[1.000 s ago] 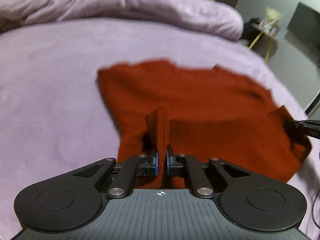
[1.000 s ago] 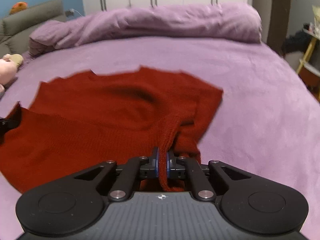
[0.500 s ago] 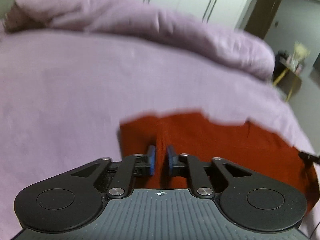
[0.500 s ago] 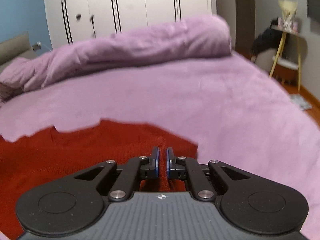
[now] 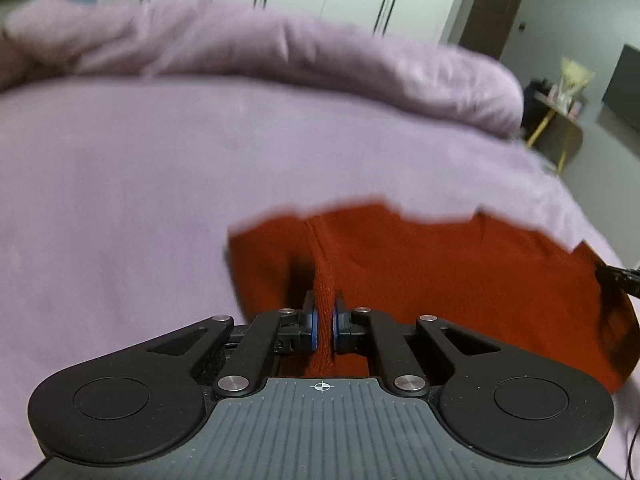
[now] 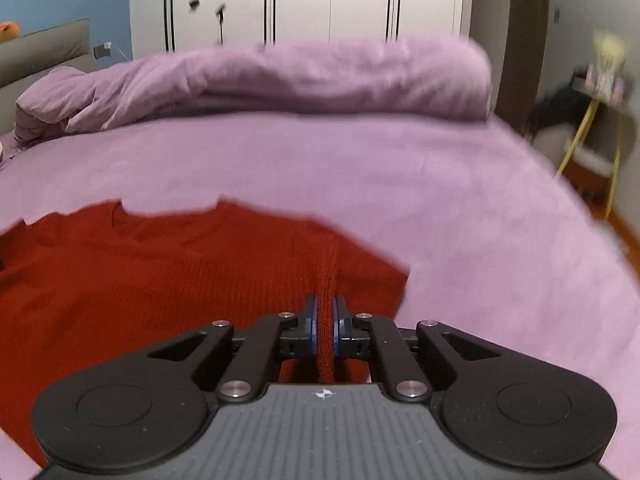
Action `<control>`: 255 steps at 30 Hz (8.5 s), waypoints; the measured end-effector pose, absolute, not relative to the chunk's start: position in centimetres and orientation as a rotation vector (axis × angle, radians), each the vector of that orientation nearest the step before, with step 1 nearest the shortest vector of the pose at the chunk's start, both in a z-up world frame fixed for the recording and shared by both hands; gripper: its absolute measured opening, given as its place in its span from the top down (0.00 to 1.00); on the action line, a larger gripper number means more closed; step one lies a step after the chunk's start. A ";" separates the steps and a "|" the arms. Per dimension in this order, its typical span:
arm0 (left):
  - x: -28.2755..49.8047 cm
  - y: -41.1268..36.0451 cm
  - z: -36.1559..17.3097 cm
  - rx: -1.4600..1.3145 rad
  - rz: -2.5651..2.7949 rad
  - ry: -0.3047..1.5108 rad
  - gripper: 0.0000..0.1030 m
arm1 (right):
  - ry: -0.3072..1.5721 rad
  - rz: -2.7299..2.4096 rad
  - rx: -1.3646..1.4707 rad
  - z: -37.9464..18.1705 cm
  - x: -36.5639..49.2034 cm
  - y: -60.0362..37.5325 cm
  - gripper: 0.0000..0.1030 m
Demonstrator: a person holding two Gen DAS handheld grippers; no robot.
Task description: Fold small clothes
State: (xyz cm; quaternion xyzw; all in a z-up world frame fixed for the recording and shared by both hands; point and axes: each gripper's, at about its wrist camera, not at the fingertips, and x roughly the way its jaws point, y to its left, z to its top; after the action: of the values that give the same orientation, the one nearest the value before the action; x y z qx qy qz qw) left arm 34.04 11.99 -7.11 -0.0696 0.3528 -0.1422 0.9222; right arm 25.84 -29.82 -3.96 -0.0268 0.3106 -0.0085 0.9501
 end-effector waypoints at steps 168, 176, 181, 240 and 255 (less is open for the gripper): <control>29.5 5.6 -7.7 -0.394 -0.238 0.920 0.43 | 0.705 0.160 0.017 -2.8 28.9 -16.2 0.90; 30.7 0.8 -8.9 -0.369 -0.320 0.967 0.41 | 0.780 0.037 0.115 -4.9 27.3 -23.6 0.89; 30.9 -0.1 -8.8 -0.328 -0.317 0.955 0.40 | 0.817 0.098 0.400 -7.3 27.4 -27.8 0.80; 27.0 -10.0 -8.7 -0.023 -0.330 0.893 0.41 | 0.702 -0.008 0.871 -8.8 19.8 -36.6 0.80; 27.9 -4.3 -8.7 -0.186 -0.314 0.985 0.30 | 0.797 -0.001 0.735 -9.1 20.1 -37.4 0.74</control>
State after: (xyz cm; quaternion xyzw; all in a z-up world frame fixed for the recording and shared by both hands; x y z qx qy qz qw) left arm 27.93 -4.32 -8.75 -0.0888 0.4700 -0.1498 0.8653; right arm 20.12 -37.35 -9.06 0.3499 0.3792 -0.0004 0.8566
